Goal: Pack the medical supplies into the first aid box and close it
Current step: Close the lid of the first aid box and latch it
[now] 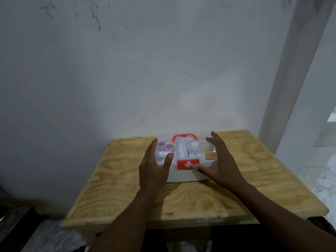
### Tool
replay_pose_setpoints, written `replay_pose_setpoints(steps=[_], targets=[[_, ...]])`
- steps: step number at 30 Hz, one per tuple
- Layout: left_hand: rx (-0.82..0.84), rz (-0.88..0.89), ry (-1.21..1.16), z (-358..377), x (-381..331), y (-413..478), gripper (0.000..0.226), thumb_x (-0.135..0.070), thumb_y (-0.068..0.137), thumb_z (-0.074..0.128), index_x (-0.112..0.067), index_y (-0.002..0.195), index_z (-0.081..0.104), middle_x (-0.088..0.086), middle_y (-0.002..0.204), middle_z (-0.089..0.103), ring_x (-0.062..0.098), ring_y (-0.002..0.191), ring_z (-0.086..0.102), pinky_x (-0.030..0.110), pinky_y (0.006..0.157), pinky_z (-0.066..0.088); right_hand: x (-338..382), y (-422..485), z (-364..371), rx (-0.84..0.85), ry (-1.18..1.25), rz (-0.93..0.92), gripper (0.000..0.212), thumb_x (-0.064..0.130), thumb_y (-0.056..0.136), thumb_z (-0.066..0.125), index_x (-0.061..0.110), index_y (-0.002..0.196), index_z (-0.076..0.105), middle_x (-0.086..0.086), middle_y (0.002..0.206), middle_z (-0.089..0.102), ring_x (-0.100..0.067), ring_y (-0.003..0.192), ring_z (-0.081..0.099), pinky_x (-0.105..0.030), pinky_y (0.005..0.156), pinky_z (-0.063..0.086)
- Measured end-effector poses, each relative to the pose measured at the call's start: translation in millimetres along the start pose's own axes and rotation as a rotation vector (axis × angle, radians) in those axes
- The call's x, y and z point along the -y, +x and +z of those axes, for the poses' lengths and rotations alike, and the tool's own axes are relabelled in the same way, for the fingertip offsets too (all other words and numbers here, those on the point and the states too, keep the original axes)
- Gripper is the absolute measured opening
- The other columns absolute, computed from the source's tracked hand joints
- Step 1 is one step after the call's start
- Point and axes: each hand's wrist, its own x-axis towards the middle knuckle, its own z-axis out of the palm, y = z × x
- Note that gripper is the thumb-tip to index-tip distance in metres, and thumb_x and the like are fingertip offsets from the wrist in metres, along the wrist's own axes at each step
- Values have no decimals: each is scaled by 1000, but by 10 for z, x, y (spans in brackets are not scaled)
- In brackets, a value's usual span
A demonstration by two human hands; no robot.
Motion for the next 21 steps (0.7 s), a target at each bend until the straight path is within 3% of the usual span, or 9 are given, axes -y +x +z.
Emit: replay_pose_setpoints(steps=[3,7,11,15,19,21], targets=[[4,1,-14,-1,1,0,100,-90,77,31,-23,150,43,3,149,55,26,128,59,43,100,53,-3,9,9,-8,-9,-12,106,72,61,76,44,145,16,4,162,23,-13,139,37,-29,104,38],[44,-34,-55,-31,-15,-19,103,-90,72,40,-25,152,36,-5,140,58,18,117,63,32,91,57,-15,-72,17,-31,56,46,115,74,58,75,37,148,13,5,159,25,-13,140,35,-34,109,39],[112,-37,-150,-52,28,-93,98,-87,67,57,-34,147,35,-9,129,63,9,105,68,28,79,63,16,-206,10,-24,251,162,116,68,59,80,37,151,18,15,143,45,-9,124,52,-32,97,54],[112,-35,-135,17,-21,50,100,-87,66,58,-29,146,38,-10,128,63,7,103,66,17,80,58,-11,-41,-52,-34,261,152,108,70,59,77,38,147,24,25,134,47,-8,120,55,-21,89,55],[128,-66,-149,187,-68,326,104,-89,66,56,-28,148,36,-7,134,61,13,111,66,27,86,60,-132,302,-113,-38,189,184,116,64,60,79,27,153,20,4,150,45,-15,126,51,-35,99,53],[151,-72,-163,302,-71,463,101,-85,67,57,-29,147,34,-7,138,58,13,114,64,24,88,58,-222,481,-107,-21,170,195,115,62,61,80,28,153,19,1,153,41,-16,127,49,-37,100,51]])
